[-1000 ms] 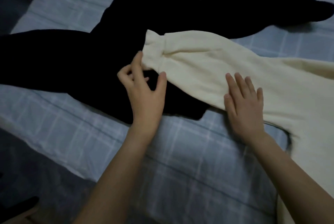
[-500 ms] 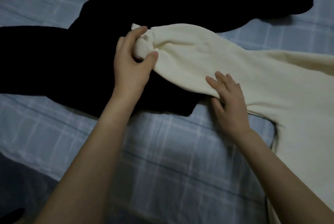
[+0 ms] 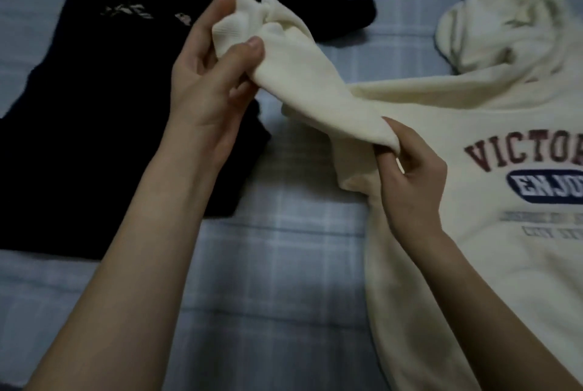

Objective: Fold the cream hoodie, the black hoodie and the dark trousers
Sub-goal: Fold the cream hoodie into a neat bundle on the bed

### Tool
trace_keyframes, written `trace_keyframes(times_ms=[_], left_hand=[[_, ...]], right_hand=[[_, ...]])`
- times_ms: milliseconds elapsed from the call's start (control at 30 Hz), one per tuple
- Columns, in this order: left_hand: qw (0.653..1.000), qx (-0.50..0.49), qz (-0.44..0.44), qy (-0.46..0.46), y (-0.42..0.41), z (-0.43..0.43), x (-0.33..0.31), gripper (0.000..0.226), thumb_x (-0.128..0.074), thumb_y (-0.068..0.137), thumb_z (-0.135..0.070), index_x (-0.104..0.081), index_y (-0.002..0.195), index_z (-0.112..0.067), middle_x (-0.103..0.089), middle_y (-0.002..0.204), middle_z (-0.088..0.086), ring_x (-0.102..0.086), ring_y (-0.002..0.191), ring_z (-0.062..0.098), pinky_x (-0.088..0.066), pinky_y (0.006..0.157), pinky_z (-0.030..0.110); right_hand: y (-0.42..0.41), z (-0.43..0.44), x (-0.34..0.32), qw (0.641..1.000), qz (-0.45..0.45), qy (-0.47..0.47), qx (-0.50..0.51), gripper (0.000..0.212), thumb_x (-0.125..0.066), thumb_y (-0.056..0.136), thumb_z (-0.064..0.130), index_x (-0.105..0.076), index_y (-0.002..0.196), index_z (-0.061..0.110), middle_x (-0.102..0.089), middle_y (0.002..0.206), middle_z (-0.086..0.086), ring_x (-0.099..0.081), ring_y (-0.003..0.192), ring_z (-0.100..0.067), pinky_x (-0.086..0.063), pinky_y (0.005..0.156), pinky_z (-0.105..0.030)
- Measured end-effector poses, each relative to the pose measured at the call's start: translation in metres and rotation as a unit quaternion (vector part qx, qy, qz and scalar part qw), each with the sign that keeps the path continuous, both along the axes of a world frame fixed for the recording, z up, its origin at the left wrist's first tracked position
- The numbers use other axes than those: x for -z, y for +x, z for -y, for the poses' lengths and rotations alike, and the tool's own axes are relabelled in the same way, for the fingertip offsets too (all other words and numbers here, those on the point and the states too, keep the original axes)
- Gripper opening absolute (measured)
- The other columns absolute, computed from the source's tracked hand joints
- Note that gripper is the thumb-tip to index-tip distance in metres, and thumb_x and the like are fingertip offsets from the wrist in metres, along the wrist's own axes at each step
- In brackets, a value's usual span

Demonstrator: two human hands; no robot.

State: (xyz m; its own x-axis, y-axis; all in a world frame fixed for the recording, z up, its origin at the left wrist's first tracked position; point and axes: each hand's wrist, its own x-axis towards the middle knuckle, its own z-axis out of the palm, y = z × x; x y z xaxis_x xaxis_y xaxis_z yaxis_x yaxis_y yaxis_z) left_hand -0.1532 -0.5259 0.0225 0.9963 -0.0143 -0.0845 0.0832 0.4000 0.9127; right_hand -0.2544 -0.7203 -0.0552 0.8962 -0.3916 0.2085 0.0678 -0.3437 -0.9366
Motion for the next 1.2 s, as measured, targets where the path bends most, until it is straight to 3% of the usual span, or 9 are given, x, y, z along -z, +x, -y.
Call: trace_keyframes(times_ms=[333, 467, 633, 767, 867, 967, 1067, 1133, 1200], left_hand=[[0.991, 0.074, -0.115, -0.007, -0.041, 0.194, 0.055, 0.051, -0.060, 0.087, 0.008, -0.053, 0.131, -0.014, -0.061, 0.123, 0.010, -0.066, 0.099, 0.016, -0.055, 0.086, 0.032], [0.989, 0.072, -0.128, 0.007, -0.057, 0.224, 0.065, 0.052, -0.058, 0.088, 0.010, -0.053, 0.133, -0.015, -0.059, 0.126, 0.012, -0.069, 0.087, 0.012, -0.054, 0.076, 0.024], [0.983, 0.142, -0.043, 0.106, -0.075, 0.270, 0.049, 0.056, -0.067, 0.081, 0.003, -0.057, 0.128, -0.025, -0.058, 0.134, 0.005, -0.063, 0.112, 0.019, -0.054, 0.086, 0.031], [0.936, 0.242, 0.050, 0.252, -0.100, 0.337, 0.055, 0.060, -0.073, 0.076, 0.001, -0.062, 0.129, -0.024, -0.064, 0.118, -0.010, -0.061, 0.097, 0.003, -0.053, 0.085, 0.021], [0.898, 0.310, 0.104, 0.295, -0.129, 0.387, 0.081, 0.059, -0.068, 0.073, 0.007, -0.062, 0.129, -0.013, -0.062, 0.125, -0.006, -0.057, 0.109, -0.004, -0.042, 0.096, 0.012], [0.847, 0.351, 0.177, 0.357, -0.157, 0.423, 0.116, 0.066, -0.059, 0.066, 0.011, -0.060, 0.130, -0.007, -0.055, 0.139, 0.007, -0.050, 0.125, 0.010, -0.035, 0.102, 0.011], [0.778, 0.387, 0.236, 0.436, -0.174, 0.436, 0.130, 0.072, -0.060, 0.071, 0.006, -0.053, 0.139, -0.014, -0.043, 0.150, 0.009, -0.039, 0.137, 0.021, -0.029, 0.113, 0.029], [0.774, 0.408, 0.223, 0.429, -0.177, 0.430, 0.127, 0.071, -0.064, 0.077, -0.003, -0.048, 0.143, -0.024, -0.035, 0.155, 0.003, -0.033, 0.141, 0.017, -0.026, 0.115, 0.028], [0.807, 0.382, 0.200, 0.404, -0.177, 0.406, 0.116, 0.061, -0.066, 0.081, -0.007, -0.053, 0.138, -0.025, -0.039, 0.152, 0.001, -0.037, 0.138, 0.012, -0.028, 0.113, 0.020]], right_hand=[[-0.084, 0.149, 0.024, 0.983, -0.119, 0.084, 0.110, 0.039, -0.056, 0.088, -0.009, -0.070, 0.120, 0.009, -0.070, 0.100, 0.011, -0.061, 0.093, 0.011, -0.045, 0.083, -0.012], [-0.101, 0.178, 0.027, 0.984, -0.154, 0.083, 0.023, 0.058, -0.075, 0.084, 0.008, -0.058, 0.134, 0.033, -0.061, 0.129, 0.020, -0.056, 0.119, 0.005, -0.044, 0.101, -0.015], [-0.126, 0.222, 0.011, 0.984, -0.136, 0.114, 0.022, 0.060, -0.064, 0.094, 0.018, -0.042, 0.148, 0.034, -0.048, 0.147, 0.015, -0.043, 0.135, 0.002, -0.039, 0.113, -0.028], [-0.142, 0.274, 0.010, 0.982, -0.137, 0.073, 0.110, 0.051, -0.047, 0.097, 0.027, -0.044, 0.148, 0.029, -0.048, 0.149, 0.013, -0.043, 0.135, 0.001, -0.038, 0.115, -0.033], [-0.153, 0.313, 0.022, 0.977, -0.162, 0.011, 0.140, 0.052, -0.043, 0.096, 0.031, -0.045, 0.148, 0.029, -0.045, 0.148, 0.019, -0.040, 0.137, 0.004, -0.031, 0.116, -0.024], [-0.159, 0.344, 0.033, 0.976, -0.157, -0.001, 0.152, 0.049, -0.045, 0.097, 0.025, -0.047, 0.146, 0.025, -0.047, 0.146, 0.015, -0.042, 0.135, 0.002, -0.031, 0.113, -0.014], [-0.161, 0.364, 0.039, 0.975, -0.149, -0.013, 0.167, 0.043, -0.046, 0.103, 0.016, -0.049, 0.145, 0.022, -0.050, 0.146, 0.010, -0.043, 0.131, 0.004, -0.029, 0.103, -0.001], [-0.158, 0.370, 0.039, 0.975, -0.154, -0.007, 0.161, 0.042, -0.046, 0.104, 0.018, -0.049, 0.145, 0.022, -0.050, 0.147, 0.010, -0.043, 0.131, 0.004, -0.030, 0.103, -0.001], [-0.152, 0.368, 0.035, 0.979, -0.148, -0.020, 0.141, 0.042, -0.045, 0.102, 0.022, -0.050, 0.144, 0.023, -0.050, 0.145, 0.012, -0.044, 0.133, 0.000, -0.033, 0.110, -0.012]])
